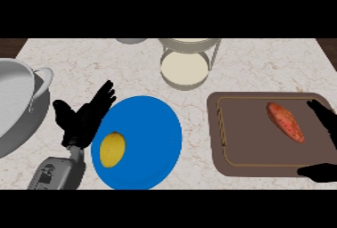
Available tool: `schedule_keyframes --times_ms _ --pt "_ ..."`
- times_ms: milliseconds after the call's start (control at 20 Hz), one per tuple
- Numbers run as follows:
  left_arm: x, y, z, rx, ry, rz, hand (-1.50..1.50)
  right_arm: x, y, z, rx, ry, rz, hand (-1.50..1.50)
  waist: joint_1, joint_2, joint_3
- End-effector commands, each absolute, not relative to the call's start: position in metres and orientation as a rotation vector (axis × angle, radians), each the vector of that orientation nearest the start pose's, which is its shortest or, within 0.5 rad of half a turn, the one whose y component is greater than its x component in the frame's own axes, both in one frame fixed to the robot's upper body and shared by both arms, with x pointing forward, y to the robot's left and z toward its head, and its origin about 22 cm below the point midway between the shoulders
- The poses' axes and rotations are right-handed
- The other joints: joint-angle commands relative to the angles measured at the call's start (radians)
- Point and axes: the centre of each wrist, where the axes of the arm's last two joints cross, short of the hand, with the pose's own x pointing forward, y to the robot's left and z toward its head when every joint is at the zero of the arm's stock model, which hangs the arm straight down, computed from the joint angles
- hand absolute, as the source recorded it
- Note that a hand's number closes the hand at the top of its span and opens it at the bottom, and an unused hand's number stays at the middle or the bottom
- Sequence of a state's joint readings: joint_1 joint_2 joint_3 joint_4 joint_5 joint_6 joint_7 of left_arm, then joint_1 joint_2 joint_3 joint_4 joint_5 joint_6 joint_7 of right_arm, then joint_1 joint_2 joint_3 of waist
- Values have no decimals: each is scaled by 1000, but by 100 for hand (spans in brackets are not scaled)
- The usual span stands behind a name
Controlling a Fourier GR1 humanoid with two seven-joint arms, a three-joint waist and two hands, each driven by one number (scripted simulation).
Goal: Pick the sweet potato from the tray and place it in the tiered basket
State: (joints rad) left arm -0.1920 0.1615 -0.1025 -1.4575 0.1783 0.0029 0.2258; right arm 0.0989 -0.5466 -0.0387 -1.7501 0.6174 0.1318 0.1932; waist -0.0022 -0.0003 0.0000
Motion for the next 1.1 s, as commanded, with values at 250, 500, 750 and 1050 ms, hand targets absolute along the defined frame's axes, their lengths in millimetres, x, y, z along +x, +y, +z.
schedule_keyframes --times_ms 250,500,750,1050 --pt "284 212 29 -112 -1397 -138 0 229 -341 50 -889 -1242 834 -150 1 0 0" --pt "283 239 41 -95 -1385 -150 0 233 -358 38 -887 -1237 824 -150 2 0 0" --pt "268 219 7 -86 -1392 -142 0 242 -374 48 -891 -1220 805 -150 1 0 0" --pt "297 231 19 -88 -1395 -135 0 265 -370 13 -860 -1215 807 -150 2 2 0"
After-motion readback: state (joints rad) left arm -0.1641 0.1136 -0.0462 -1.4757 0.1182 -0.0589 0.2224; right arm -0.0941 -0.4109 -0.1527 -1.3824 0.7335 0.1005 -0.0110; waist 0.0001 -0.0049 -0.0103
